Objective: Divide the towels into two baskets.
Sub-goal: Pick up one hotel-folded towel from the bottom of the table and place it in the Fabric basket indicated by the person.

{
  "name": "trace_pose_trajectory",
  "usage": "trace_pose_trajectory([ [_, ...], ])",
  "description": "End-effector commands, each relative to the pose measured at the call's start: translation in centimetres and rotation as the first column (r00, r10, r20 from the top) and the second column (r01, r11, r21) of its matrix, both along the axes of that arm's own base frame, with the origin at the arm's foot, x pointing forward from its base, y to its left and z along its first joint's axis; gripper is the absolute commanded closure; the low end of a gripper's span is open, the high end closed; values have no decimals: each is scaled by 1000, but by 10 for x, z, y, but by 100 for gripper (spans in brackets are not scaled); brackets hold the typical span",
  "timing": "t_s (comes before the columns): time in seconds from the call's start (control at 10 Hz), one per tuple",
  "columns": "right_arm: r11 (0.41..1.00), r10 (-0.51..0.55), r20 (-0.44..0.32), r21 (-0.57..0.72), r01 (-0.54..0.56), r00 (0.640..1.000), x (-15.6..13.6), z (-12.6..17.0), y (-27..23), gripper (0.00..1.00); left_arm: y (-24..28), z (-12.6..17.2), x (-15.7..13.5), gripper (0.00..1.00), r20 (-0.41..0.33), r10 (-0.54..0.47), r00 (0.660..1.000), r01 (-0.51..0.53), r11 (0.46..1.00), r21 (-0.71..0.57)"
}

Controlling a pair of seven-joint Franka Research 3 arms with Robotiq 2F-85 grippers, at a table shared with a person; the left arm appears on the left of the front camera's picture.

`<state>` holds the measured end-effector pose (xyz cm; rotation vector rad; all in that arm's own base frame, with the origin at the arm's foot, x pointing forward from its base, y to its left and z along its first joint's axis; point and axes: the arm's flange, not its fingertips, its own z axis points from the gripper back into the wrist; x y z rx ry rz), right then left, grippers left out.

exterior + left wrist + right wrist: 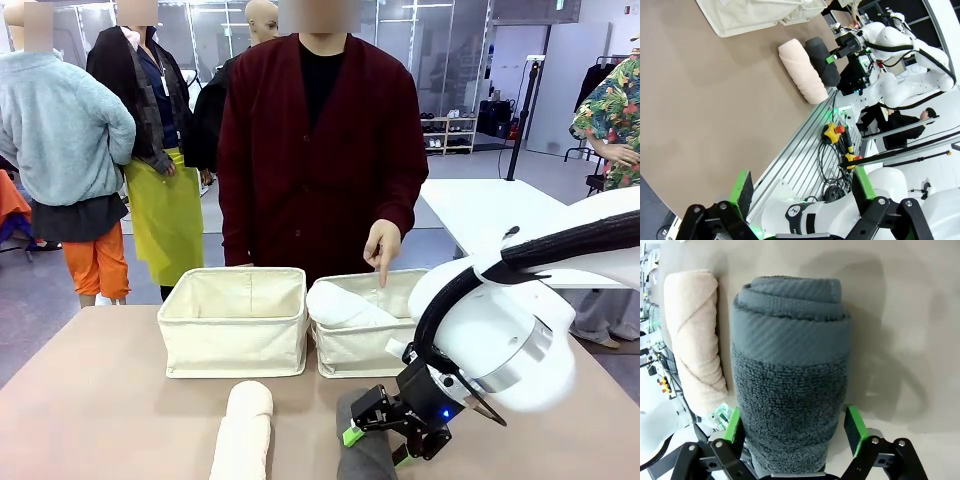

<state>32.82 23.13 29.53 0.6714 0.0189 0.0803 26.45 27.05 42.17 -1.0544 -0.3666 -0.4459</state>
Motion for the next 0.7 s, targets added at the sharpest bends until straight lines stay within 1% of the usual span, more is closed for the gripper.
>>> trace_pose_trajectory([
  [0.0, 1000, 19, 46, 8, -20, 999, -1, -8, 10, 51, 0, 1, -4, 0, 26, -4, 1000, 5, 1000, -17],
  [0.1, 1000, 23, 48, 6, -23, 999, -2, -7, 11, 72, 0, 1, -4, 0, 26, -4, 1000, 5, 1000, -17],
  [0.2, 1000, 25, 55, 2, -25, 998, -3, -4, 11, 100, 0, 1, -4, 0, 26, -4, 1000, 5, 1000, -17],
  [0.4, 1000, 22, 68, -19, -21, 997, -5, 2, 10, 100, 0, 1, -4, 0, 26, -4, 1000, 5, 1000, -17],
  [0.5, 1000, 19, 72, -13, -18, 997, -5, 6, 10, 94, 0, 1, -4, 0, 26, -4, 1000, 5, 1000, -17],
  [0.6, 1000, 20, 79, -12, -20, 997, -6, 14, 8, 100, 0, 1, -4, 0, 26, -4, 1000, 5, 1000, -17],
])
